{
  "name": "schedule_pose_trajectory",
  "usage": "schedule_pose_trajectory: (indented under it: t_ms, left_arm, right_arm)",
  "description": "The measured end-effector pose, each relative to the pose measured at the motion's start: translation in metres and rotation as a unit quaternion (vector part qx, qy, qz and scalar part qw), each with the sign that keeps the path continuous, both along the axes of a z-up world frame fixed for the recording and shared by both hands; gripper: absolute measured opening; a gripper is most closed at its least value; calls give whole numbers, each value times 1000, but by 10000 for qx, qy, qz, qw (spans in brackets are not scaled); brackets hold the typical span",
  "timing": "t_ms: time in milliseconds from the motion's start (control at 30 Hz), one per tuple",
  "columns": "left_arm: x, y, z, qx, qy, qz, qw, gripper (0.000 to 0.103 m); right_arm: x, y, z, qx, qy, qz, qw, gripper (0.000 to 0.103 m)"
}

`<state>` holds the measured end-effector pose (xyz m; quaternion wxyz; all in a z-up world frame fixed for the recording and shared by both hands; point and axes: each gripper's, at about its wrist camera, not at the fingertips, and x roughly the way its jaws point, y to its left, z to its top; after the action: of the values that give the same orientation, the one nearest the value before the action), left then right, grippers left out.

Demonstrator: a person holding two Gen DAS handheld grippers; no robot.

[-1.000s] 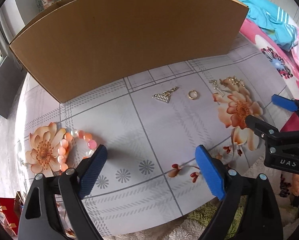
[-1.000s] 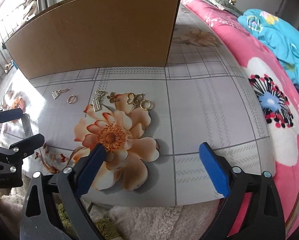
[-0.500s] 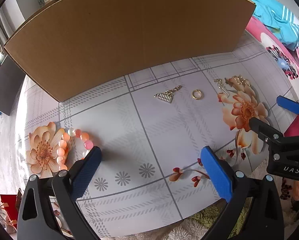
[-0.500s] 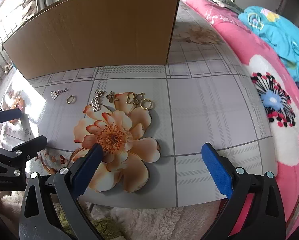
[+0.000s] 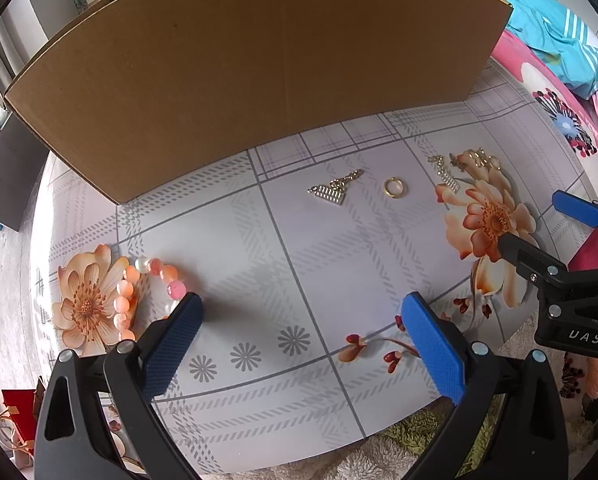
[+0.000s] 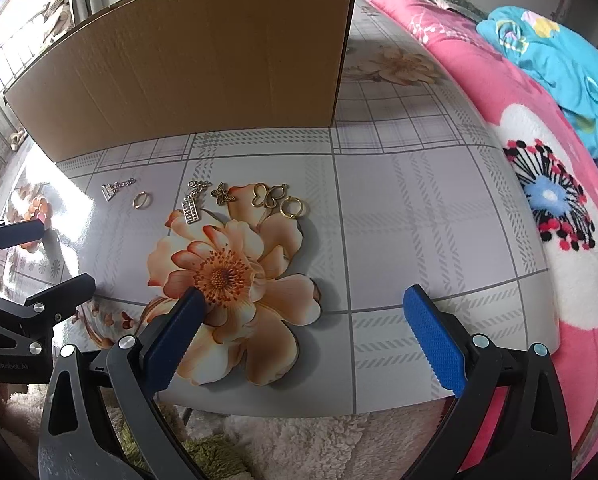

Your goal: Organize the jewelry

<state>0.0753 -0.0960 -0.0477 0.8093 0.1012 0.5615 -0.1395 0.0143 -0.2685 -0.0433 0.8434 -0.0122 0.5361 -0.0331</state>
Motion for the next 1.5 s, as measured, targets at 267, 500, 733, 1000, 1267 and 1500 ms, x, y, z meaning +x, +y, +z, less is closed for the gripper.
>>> schedule_pose_trajectory:
  t_ms: [267, 500, 733, 1000, 1267, 1500]
  left_arm:
    - [0, 0, 0, 2, -1, -3, 10000, 98]
    - [0, 1, 0, 3, 1, -3, 10000, 98]
    - [0, 0, 1, 19, -14, 11, 10000, 99]
    - [1, 0, 1, 21, -18, 5, 10000, 99]
    - [-1, 2, 0, -32, -132, -68, 9999, 99]
    - [-1, 12, 8, -314, -384, -133, 9987, 97]
  right_arm:
    - [0, 1, 1, -13, 8, -8, 10000, 95]
    - [-1, 0, 1, -13, 19, -10, 10000, 95]
    - [0, 0, 1, -1, 37, -15, 10000, 96]
    - [3, -1, 1, 2, 61, -19, 10000, 96]
    - [5, 0, 2, 6, 83, 2, 10000, 96]
    - [1, 2, 20, 278, -250, 221, 9991, 93]
